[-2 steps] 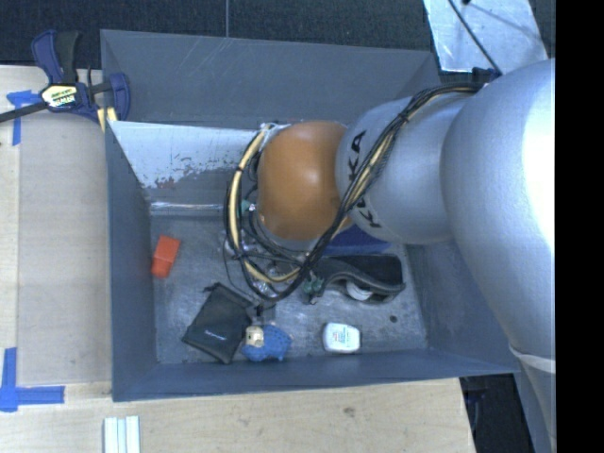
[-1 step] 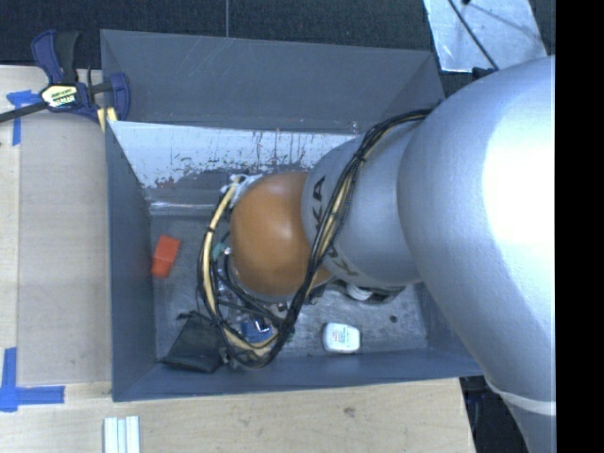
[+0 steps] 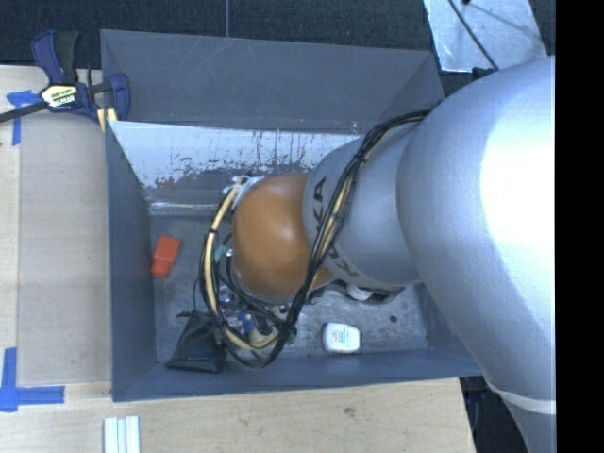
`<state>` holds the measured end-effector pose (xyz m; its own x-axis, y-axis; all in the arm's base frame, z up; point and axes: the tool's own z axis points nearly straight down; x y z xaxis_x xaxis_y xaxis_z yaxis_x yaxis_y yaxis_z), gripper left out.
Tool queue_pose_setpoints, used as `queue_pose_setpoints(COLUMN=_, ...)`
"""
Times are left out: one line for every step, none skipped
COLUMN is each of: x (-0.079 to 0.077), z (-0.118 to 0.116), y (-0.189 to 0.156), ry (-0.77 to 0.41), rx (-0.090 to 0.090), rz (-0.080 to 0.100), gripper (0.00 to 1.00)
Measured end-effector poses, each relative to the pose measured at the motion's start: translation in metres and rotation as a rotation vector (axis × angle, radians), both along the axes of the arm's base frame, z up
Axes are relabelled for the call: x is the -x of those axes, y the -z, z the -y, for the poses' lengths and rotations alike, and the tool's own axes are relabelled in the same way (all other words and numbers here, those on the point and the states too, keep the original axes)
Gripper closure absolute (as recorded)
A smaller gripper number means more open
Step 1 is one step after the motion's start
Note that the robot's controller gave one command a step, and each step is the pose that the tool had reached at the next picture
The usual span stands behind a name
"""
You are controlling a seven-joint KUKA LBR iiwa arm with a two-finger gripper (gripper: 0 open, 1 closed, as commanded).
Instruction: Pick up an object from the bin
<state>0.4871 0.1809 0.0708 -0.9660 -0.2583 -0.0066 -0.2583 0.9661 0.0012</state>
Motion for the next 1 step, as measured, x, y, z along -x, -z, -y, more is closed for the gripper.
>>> queue_pose_setpoints(x=-0.0232, z=-0.0175, y=-0.1534, ry=-0.012, rx=-0.001, rz=0.005, gripper=1.0)
